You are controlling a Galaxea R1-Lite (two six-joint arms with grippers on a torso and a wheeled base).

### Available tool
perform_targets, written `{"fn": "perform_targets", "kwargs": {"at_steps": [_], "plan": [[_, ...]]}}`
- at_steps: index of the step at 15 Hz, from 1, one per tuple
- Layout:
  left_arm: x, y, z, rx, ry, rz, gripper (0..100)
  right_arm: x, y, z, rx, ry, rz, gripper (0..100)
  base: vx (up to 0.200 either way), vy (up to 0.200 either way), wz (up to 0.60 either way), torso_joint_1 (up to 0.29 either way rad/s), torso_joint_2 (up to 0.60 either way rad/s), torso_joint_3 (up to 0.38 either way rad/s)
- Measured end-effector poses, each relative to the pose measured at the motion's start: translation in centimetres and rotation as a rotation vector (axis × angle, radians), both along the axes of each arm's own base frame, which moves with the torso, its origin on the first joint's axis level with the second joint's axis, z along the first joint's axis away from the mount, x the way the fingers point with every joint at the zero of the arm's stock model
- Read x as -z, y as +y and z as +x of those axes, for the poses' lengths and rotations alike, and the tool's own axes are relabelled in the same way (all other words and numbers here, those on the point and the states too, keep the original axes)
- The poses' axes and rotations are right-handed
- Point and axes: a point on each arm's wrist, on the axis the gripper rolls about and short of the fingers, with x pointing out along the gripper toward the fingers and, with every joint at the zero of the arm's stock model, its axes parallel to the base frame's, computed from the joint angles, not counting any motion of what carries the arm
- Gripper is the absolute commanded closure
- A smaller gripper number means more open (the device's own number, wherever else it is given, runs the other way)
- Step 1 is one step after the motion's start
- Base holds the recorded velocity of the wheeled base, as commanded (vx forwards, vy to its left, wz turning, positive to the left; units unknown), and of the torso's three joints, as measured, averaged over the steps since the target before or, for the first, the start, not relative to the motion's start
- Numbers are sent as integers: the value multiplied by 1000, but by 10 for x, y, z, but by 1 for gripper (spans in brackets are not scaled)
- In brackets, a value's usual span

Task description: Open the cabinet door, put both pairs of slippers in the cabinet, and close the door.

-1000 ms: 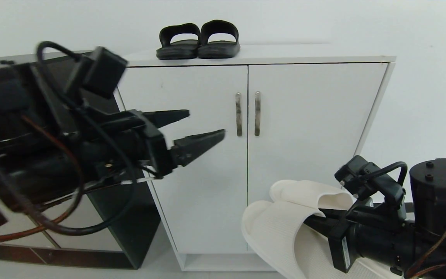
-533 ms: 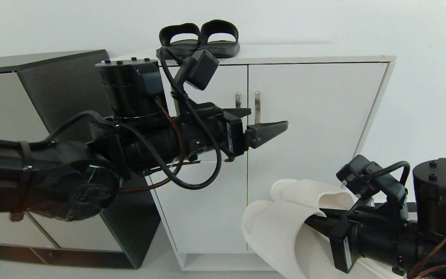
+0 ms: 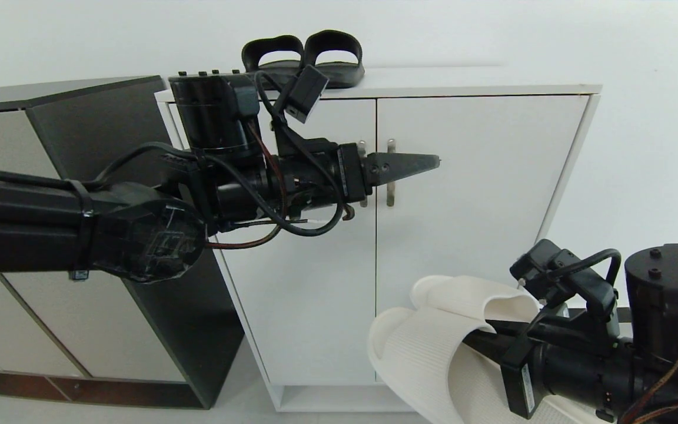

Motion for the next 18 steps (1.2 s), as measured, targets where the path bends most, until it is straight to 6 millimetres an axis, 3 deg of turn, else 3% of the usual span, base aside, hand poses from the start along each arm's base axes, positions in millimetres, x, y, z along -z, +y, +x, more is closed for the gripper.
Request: {"fn": "perform_targets", "kwargs": {"at_steps": [7,18], "plan": [[4,3,10,-104,-48,81,0,2,1,1,0,6,-8,100,0,0,0,0,0,0],[21,-10,50,-191,-62,102,0,6,0,0,-5,5,-29,100,0,0,0,0,0,0]]}}
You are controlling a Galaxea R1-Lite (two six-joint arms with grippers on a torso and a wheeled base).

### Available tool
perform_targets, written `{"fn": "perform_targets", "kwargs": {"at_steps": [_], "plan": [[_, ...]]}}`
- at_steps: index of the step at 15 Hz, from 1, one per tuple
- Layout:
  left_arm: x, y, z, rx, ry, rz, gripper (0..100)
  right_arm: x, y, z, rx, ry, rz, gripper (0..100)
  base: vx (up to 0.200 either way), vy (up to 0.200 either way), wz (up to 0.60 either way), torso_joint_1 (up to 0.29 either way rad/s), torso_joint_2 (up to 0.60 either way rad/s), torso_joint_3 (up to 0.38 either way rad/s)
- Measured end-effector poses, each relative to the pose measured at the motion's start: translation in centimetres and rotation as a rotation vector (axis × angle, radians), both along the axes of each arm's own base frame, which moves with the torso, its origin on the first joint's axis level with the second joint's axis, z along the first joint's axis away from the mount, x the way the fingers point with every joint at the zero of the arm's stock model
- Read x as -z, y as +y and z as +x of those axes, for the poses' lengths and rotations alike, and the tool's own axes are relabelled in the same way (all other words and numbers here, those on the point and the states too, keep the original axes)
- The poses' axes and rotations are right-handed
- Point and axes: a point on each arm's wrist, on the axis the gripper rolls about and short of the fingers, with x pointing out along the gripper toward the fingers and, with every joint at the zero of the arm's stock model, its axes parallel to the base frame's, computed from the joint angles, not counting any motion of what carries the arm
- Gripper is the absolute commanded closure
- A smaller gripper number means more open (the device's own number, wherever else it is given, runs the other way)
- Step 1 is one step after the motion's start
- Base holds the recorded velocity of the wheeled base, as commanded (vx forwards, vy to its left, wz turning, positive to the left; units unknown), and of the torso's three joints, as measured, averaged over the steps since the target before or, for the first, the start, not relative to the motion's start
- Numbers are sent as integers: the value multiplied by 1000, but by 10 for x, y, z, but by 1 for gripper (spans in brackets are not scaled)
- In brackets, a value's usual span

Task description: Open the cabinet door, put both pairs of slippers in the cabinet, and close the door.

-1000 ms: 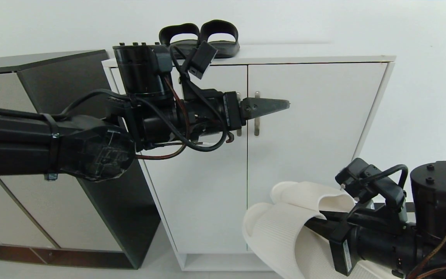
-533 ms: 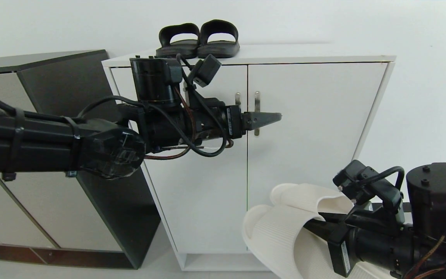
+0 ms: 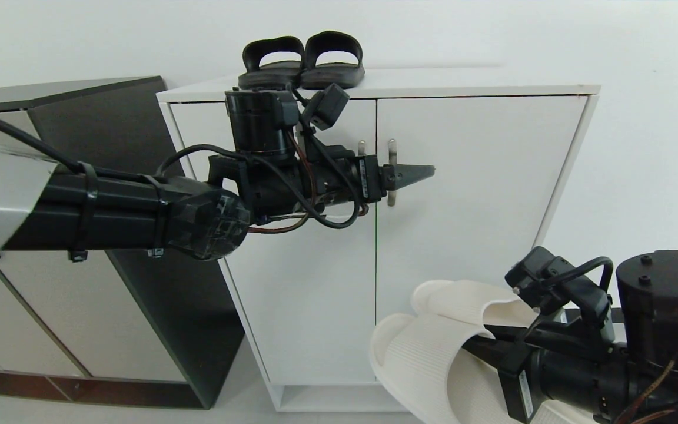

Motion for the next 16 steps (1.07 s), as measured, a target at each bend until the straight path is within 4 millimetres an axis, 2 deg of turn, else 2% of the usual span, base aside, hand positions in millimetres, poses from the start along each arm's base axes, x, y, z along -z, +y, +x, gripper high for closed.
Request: {"fn": "perform_targets", "kwargs": {"at_steps": [1,2,6,10,13,16], "plan": [[1,-1,2,-3,-1,0,0,0,0,0,0,0,0,100,0,0,0,0,0,0],[3,-2,4,-3,-1,1,100,0,0,0,0,0,0,100,0,0,0,0,0,0],[7,-5,7,-9,2,11,100,1,0,0,-1,4,-4,100,0,0,0,0,0,0],[10,-3,0,0,-8,30,100,2,0,-1,-4,6,-5,100,0,0,0,0,0,0],[11,-2,-19,29,8,41,100,1,-1,-3,-64,26,11,100,0,0,0,0,0,0],[9,-2,-39,58,-5,34,100,5,-8,-14,-184,42,9,100,0,0,0,0,0,0]]}}
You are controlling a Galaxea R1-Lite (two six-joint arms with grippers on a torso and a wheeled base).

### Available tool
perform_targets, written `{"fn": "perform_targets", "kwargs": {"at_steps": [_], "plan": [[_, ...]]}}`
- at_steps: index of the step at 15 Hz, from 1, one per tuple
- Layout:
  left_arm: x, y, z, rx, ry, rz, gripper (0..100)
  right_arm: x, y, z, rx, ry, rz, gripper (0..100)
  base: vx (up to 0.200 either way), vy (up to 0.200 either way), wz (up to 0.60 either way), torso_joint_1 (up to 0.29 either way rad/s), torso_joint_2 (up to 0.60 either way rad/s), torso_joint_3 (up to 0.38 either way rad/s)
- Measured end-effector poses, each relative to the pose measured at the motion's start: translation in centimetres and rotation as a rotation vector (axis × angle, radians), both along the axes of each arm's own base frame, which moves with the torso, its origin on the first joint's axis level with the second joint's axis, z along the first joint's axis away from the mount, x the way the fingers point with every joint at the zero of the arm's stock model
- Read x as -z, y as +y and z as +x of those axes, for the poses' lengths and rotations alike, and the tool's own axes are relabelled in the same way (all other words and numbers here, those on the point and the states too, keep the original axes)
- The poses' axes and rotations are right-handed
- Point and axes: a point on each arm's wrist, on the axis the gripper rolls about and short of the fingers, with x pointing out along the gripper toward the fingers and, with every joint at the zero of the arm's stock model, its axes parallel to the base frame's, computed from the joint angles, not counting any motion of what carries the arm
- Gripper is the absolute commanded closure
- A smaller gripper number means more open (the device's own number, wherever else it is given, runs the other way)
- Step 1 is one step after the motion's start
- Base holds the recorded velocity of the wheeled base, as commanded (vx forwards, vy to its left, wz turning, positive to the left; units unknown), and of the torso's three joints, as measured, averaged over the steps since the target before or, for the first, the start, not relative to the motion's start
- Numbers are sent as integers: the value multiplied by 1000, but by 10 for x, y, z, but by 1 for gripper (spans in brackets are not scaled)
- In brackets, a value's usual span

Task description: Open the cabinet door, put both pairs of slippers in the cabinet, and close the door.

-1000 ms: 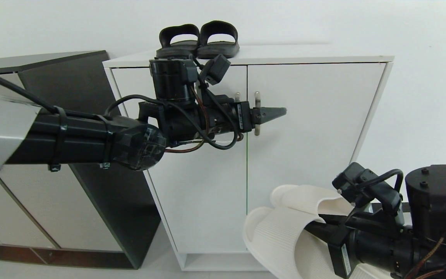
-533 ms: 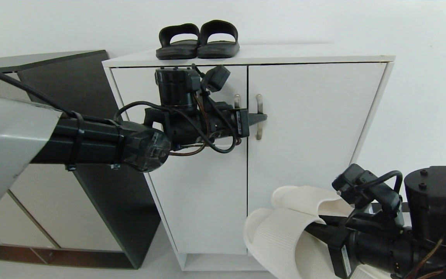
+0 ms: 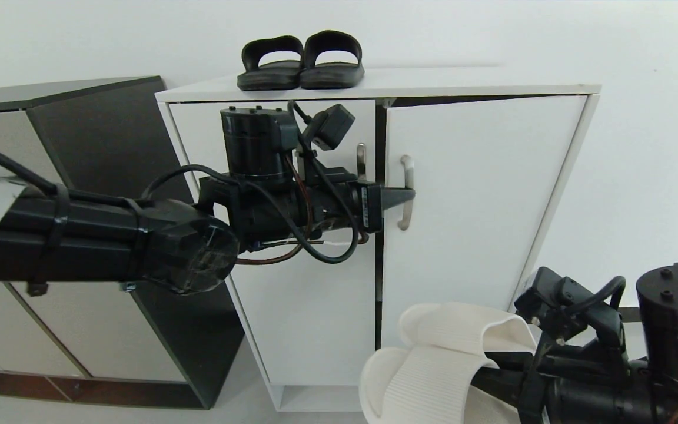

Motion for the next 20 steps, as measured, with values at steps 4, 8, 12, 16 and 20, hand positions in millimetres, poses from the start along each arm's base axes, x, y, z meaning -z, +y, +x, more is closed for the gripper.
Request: {"fn": "perform_targets", "kwargs": {"at_steps": [4,8,12,16,20], "plan": [[-6,3,-26,31,-7,-2,100,4,-5,-12,-41,-4,-12,100,0,0,0,0,0,0],[-10,21,-51,32,-10,-3,100,4,-7,-16,-53,-3,-9,100,0,0,0,0,0,0],[-12,39,-50,-15,-13,-5,100,6,-8,-17,-54,2,-15,100,0,0,0,0,0,0],[-17,31,-26,-43,-46,-27,100,7,-8,-17,-55,-1,-18,100,0,0,0,0,0,0],[-15,9,11,-84,-66,-44,100,8,-7,-17,-53,1,-22,100,0,0,0,0,0,0]]}}
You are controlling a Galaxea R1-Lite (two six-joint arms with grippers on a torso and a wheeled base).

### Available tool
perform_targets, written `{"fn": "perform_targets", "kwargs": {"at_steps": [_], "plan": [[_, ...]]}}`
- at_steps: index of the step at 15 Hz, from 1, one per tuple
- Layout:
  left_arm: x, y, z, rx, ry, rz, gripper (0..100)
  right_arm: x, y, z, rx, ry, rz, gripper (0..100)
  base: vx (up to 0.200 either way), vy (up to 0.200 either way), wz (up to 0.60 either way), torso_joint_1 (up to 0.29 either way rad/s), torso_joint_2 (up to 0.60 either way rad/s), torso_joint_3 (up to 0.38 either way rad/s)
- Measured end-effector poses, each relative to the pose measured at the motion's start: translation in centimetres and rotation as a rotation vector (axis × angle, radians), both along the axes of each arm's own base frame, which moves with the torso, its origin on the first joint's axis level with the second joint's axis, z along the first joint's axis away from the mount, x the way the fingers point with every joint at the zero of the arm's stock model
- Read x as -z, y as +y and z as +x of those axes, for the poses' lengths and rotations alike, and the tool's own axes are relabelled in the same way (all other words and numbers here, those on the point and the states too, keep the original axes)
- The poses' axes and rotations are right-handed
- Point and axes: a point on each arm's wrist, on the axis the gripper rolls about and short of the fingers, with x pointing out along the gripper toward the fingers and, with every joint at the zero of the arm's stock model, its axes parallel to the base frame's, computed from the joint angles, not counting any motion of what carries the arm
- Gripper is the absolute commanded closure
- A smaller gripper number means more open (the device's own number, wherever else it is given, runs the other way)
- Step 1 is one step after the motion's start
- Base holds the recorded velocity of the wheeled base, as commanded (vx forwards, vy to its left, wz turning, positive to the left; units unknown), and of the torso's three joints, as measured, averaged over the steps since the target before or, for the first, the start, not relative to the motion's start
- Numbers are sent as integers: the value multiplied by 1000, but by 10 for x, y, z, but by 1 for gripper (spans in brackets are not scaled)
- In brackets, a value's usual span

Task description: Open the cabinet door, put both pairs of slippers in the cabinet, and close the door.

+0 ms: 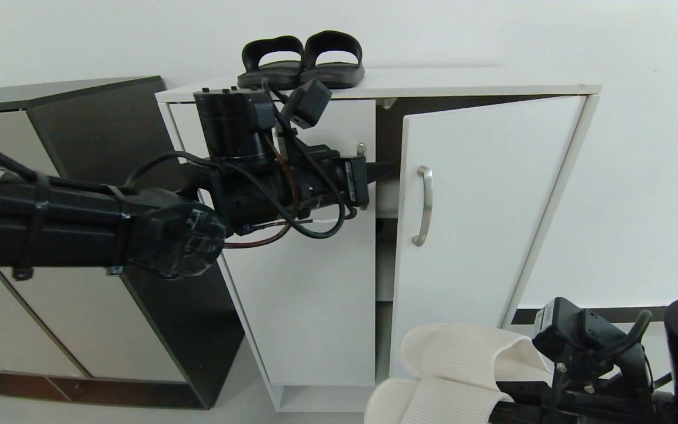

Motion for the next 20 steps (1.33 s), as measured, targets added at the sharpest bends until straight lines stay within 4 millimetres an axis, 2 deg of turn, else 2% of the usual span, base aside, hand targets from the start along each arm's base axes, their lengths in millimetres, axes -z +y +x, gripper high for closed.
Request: {"fn": "perform_targets", "kwargs": {"at_steps": [3,6,9,13,14,16,18,20], "plan": [[10,-13,5,20,19,12,100,0,1,1,2,3,-1,100,0,0,0,0,0,0],[16,-22,4,38,23,21,100,4,2,-5,-22,10,-15,100,-200,0,0,7,4,-5],[23,-35,-9,85,40,34,100,7,4,-20,-83,5,-20,100,-200,0,0,-2,2,6],[23,-57,-32,165,11,15,100,6,3,-23,-93,1,-10,100,-200,0,0,2,1,4],[24,-55,-32,163,5,11,100,4,5,-21,-87,1,-4,100,0,0,0,0,0,0],[22,-39,-23,115,-5,2,100,-2,10,-13,-41,-1,23,100,0,0,0,0,0,0],[18,-14,-13,46,-15,-5,100,-7,17,0,53,-10,62,100,0,0,0,0,0,0],[12,19,-12,-37,-17,-6,100,-11,34,19,230,-45,93,100,0,0,0,0,0,0]]}}
